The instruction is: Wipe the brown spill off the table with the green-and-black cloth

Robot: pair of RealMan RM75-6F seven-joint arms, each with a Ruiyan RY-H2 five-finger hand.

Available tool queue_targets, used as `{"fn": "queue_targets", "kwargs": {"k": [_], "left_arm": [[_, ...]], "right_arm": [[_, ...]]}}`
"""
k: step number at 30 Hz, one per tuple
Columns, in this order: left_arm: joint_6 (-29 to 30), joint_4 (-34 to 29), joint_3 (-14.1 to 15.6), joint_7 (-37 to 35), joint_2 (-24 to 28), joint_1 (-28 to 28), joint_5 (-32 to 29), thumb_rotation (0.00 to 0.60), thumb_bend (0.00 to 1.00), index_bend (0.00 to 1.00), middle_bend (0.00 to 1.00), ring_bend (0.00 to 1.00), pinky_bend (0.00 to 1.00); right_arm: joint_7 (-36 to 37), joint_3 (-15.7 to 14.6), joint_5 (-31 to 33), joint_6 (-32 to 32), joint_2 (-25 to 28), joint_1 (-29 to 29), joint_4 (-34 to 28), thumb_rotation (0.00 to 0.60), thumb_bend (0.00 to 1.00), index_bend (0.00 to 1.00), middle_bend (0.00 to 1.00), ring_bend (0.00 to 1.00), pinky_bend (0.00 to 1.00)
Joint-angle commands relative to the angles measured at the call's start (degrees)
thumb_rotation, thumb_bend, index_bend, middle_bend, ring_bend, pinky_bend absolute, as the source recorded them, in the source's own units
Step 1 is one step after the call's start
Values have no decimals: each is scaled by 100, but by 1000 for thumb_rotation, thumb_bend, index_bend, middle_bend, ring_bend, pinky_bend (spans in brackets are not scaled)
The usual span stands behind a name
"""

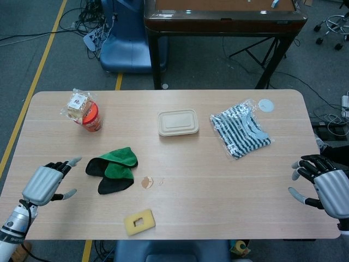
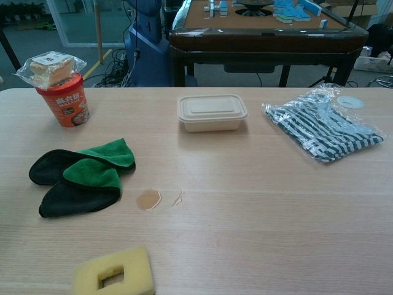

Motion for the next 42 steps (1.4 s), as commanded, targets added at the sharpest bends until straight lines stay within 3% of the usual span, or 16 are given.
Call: {"fn": "queue_targets", "kwargs": {"k": [1, 10, 13, 18, 20, 24, 26, 31, 37, 42], "left_arm": [[-630, 48, -149, 385, -131, -490, -205, 600, 158, 134, 449, 520, 709], [-1869, 381, -435, 1527, -847, -1348, -1366, 600, 115, 133, 739, 747, 937], [-2172, 555, -473, 1955, -1086, -1578, -1847, 600, 113, 133, 804, 800, 961], [-2381, 814, -423, 2662, -1431, -1851, -2552, 600, 104, 133, 822, 811, 962], [-2339, 889, -373, 2910, -1541, -1907, -2710, 600, 99, 133, 780, 776, 961], [-2184, 924, -286, 3292, -1718, -1982, -3040, 600, 95, 133, 528, 562, 944], [-2071, 917, -250, 3386, -1779, -1987, -3100, 600, 95, 134, 451, 488, 927], [-1874, 972, -175, 3332, -1940, -2003, -3081, 600, 94, 131, 208, 271, 736], [-2030, 1197, -124, 3065, -2143, -2123, -3113, 600, 95, 87, 91, 160, 567], [-2221, 1475, -38, 2971, -2359, -2260, -3134, 600, 94, 69, 59, 137, 529]], "right_arm": [[-34, 1, 4, -7, 16, -9, -35, 600, 294, 544, 397, 249, 219], [-44, 15, 56, -91, 27, 1, -63, 600, 294, 544, 397, 249, 219], [-9, 17, 77, -113, 15, 2, -32, 600, 294, 544, 396, 249, 219], [57, 21, 131, -142, -12, -5, 46, 600, 294, 544, 397, 249, 219], [74, 23, 135, -140, -24, -8, 72, 600, 294, 544, 396, 249, 219], [122, 23, 157, -146, -47, -18, 128, 600, 294, 544, 396, 249, 219], [139, 22, 162, -136, -52, -27, 149, 600, 294, 544, 396, 249, 220], [165, 20, 191, -155, -59, -38, 181, 600, 294, 544, 397, 249, 219], [179, 20, 219, -128, -59, -72, 198, 600, 294, 544, 396, 250, 219], [178, 21, 264, -123, -47, -103, 206, 600, 294, 544, 397, 249, 219]]}}
